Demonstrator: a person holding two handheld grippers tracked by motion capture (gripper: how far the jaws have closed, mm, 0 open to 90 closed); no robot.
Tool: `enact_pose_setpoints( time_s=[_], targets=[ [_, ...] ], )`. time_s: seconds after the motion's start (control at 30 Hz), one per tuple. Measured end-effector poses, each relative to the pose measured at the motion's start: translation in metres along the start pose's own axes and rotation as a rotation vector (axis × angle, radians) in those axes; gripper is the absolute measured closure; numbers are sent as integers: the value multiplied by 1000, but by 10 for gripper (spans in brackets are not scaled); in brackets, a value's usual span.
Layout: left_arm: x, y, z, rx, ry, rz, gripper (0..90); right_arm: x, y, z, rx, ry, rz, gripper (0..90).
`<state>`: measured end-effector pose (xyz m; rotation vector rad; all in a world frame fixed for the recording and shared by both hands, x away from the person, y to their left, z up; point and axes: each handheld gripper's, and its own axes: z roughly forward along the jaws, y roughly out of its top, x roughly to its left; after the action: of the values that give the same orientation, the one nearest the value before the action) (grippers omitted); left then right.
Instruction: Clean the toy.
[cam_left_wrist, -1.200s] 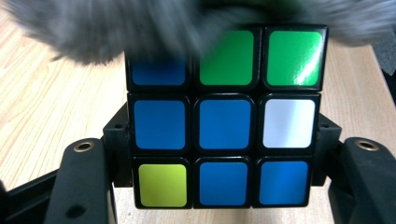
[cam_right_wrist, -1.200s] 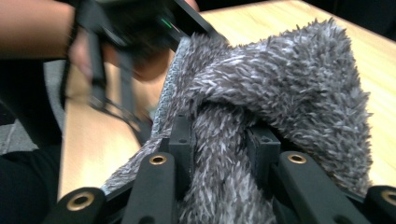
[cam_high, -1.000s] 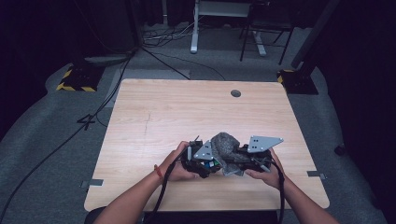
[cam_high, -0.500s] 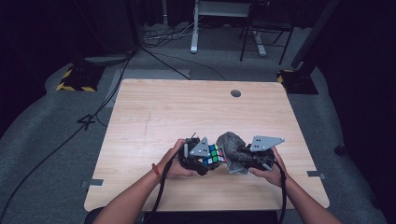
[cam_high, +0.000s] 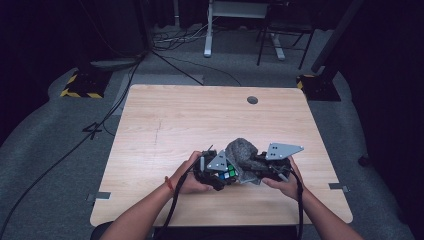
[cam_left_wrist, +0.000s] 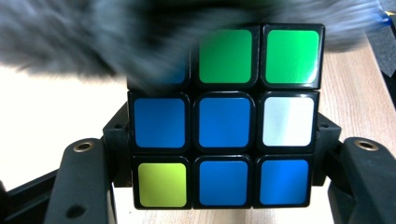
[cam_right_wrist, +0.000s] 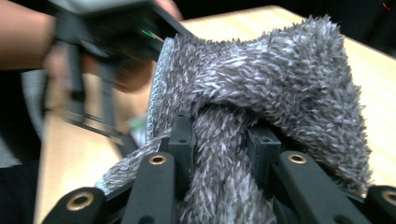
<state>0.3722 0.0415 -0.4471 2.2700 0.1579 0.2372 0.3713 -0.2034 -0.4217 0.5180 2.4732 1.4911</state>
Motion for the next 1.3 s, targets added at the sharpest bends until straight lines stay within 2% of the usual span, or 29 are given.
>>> enact_pose_setpoints(
  time_s=[0.07,0.1,0.13,0.2,0.23,0.27,0.3,0.37,0.43,0.5,0.6,0.8,0.9,1.0,1.1,1.13,1.17,1.3],
  targets=[
    [1,0,-4,-11,2,0,337,-8,-7,0,29,-19,40,690],
    [1,0,-5,-20,2,-7,337,-11,-10,0,41,-20,55,690],
    [2,-1,-6,-33,0,-14,337,-16,-16,0,50,-9,92,691],
    [4,-1,-8,-50,-3,-23,337,-20,-23,2,94,-19,105,691],
    [4,0,-9,-54,2,-19,337,-21,-26,3,102,-6,114,690],
    [4,0,-9,-63,5,-19,337,-22,-30,5,104,28,132,691],
    [4,1,-9,-62,3,-16,337,-20,-32,7,119,41,125,691],
    [3,0,-9,-62,7,-16,337,-18,-32,8,98,89,126,690],
    [5,-1,-9,-67,0,-19,336,-16,-30,7,85,99,109,690],
    [6,-4,-10,-82,-15,-27,336,-15,-29,6,63,126,130,692],
    [7,-8,-9,-72,-27,-35,332,-13,-26,3,32,148,141,693],
    [8,-8,-6,-56,-26,-24,331,-4,-16,-3,-12,145,93,692],
    [8,-8,-3,-28,-16,-17,329,1,-11,-6,-36,150,60,692],
    [9,-9,-3,-33,-21,-25,323,6,-6,-7,-38,149,27,692],
    [8,-9,-2,-17,-6,-15,327,6,-4,-8,-60,157,25,692],
    [8,-9,-2,-17,-3,-13,327,6,-3,-8,-66,159,20,692],
    [8,-9,-1,-22,6,-21,330,8,0,-8,-59,128,2,694],
    [10,-8,-5,-59,8,-31,332,6,0,-8,-67,108,16,694]
  ],
)
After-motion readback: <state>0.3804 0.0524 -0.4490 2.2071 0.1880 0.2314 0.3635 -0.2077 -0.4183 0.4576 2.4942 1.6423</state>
